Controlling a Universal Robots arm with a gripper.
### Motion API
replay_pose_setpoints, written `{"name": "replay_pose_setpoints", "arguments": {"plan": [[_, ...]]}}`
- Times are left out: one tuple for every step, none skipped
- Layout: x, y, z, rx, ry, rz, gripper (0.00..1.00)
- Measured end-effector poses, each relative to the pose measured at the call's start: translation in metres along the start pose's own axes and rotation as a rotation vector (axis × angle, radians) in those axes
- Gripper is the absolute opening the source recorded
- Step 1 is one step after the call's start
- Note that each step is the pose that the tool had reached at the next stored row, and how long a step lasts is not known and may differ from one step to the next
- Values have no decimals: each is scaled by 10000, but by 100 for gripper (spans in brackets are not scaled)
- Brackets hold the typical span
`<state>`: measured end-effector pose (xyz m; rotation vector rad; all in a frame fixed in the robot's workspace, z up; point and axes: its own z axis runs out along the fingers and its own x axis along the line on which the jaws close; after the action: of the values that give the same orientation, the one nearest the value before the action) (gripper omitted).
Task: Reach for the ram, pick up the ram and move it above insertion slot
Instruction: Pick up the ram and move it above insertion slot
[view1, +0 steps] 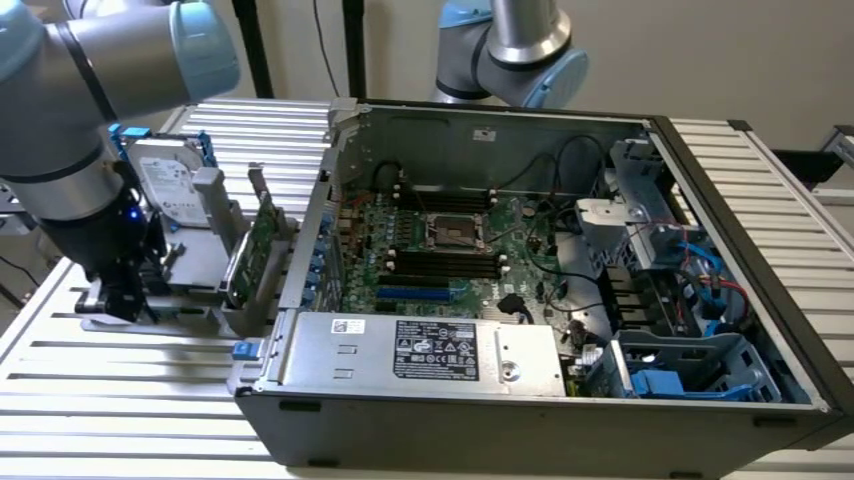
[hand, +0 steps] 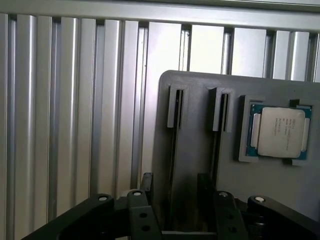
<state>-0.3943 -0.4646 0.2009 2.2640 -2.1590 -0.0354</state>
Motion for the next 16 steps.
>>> {"name": "replay_pose_setpoints", "arguments": {"plan": [[0,-5,4,1,0,0,48],[0,-8,7,0,0,0,48],[0,-12,11,-1,1,0,48],[0,-15,15,-2,1,0,48],[0,-20,19,-2,1,0,48],[0,-23,24,0,0,-1,48],[0,-25,28,0,0,0,48],[0,-25,31,-2,1,1,48],[1,-25,32,-2,2,0,48],[1,-26,33,-3,2,0,46],[1,-26,34,-1,1,-1,40],[1,-27,35,-1,1,-1,40],[1,-27,35,-1,0,-1,33],[0,-28,36,0,0,0,27],[1,-29,36,0,2,-1,27],[1,-30,36,0,-1,-1,22]]}}
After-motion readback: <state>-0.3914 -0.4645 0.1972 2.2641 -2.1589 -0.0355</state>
